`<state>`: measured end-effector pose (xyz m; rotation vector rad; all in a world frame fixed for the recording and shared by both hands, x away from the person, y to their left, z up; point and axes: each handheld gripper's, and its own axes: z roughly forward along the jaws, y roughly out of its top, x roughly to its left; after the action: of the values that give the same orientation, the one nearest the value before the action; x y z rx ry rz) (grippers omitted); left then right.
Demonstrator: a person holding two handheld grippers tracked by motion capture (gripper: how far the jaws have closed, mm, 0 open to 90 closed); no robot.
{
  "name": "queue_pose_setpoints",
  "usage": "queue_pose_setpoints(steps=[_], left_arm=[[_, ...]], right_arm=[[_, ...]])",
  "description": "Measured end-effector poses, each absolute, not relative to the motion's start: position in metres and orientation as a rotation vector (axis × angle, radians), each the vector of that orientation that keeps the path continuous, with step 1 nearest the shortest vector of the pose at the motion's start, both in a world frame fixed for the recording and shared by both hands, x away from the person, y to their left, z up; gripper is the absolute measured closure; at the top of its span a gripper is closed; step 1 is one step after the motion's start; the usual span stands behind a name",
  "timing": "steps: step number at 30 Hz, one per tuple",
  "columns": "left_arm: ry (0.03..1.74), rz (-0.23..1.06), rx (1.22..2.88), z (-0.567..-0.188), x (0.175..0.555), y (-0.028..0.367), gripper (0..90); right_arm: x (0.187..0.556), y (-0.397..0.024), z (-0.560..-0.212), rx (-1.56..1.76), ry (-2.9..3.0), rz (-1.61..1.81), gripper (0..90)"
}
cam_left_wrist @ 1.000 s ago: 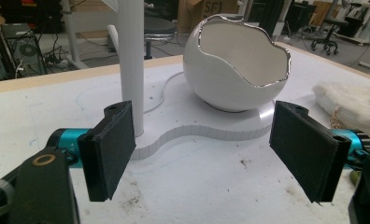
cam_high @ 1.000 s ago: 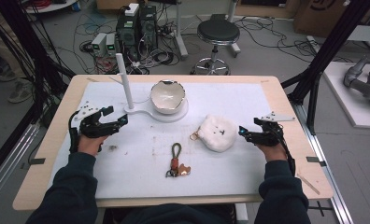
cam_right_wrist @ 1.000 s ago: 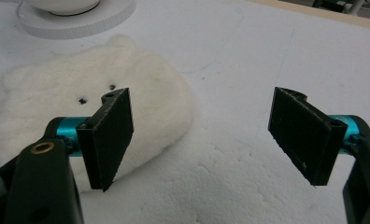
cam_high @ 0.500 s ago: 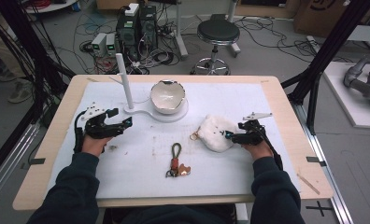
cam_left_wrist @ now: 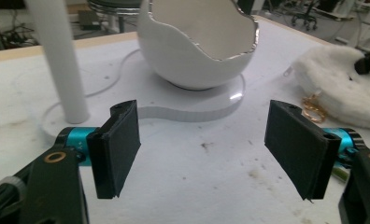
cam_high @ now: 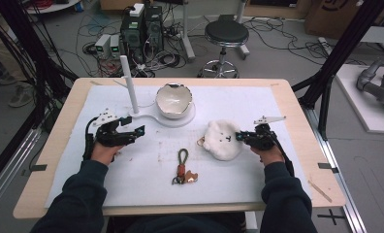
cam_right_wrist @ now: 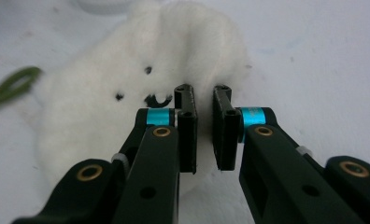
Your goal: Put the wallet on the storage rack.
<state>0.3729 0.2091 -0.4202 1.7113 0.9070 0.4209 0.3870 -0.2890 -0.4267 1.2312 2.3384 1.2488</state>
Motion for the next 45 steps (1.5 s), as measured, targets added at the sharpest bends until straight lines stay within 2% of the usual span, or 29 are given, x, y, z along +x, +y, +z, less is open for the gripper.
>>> queue_pose_setpoints(steps=[6, 11, 16, 26, 27, 28, 29, 30, 33, 39, 45], left_arm=[[0.850, 0.347, 1.713, -0.420, 0.372, 0.191, 31.2], [0.751, 0.286, 1.712, -0.417, 0.369, 0.163, 25.7], [0.692, 0.234, 1.754, -0.420, 0.367, 0.133, 25.6], [0.634, 0.141, 1.800, -0.427, 0.365, 0.110, 25.6], [0.608, 0.110, 1.813, -0.428, 0.364, 0.108, 29.0], [0.608, 0.110, 1.813, -0.428, 0.364, 0.108, 37.9], [0.569, 0.093, 1.827, -0.428, 0.363, 0.108, 37.9], [0.533, 0.102, 1.856, -0.427, 0.360, 0.107, 50.8], [0.515, 0.135, 1.884, -0.425, 0.358, 0.108, 74.4], [0.511, 0.188, 1.892, -0.423, 0.358, 0.113, 77.0], [0.540, 0.207, 1.844, -0.419, 0.360, 0.120, 77.1]], right_arm=[[0.377, -0.278, -0.410, 1.076, 2.250, 1.390, 84.3], [0.373, -0.269, -0.403, 1.024, 2.202, 1.464, 84.7], [0.366, -0.257, -0.392, 0.958, 2.135, 1.626, 84.8], [0.359, -0.224, -0.387, 0.828, 2.191, 1.781, 84.8], [0.357, -0.217, -0.387, 0.789, 2.221, 1.801, 84.7], [0.356, -0.214, -0.387, 0.777, 2.235, 1.796, 84.7], [0.356, -0.214, -0.387, 0.777, 2.235, 1.796, 84.7], [0.356, -0.211, -0.387, 0.748, 2.255, 1.786, 84.6], [0.356, -0.207, -0.388, 0.719, 2.292, 1.715, 83.5], [0.359, -0.208, -0.393, 0.688, 2.345, 1.543, 79.5], [0.357, -0.204, -0.395, 0.592, 2.397, 1.466, 82.5]])
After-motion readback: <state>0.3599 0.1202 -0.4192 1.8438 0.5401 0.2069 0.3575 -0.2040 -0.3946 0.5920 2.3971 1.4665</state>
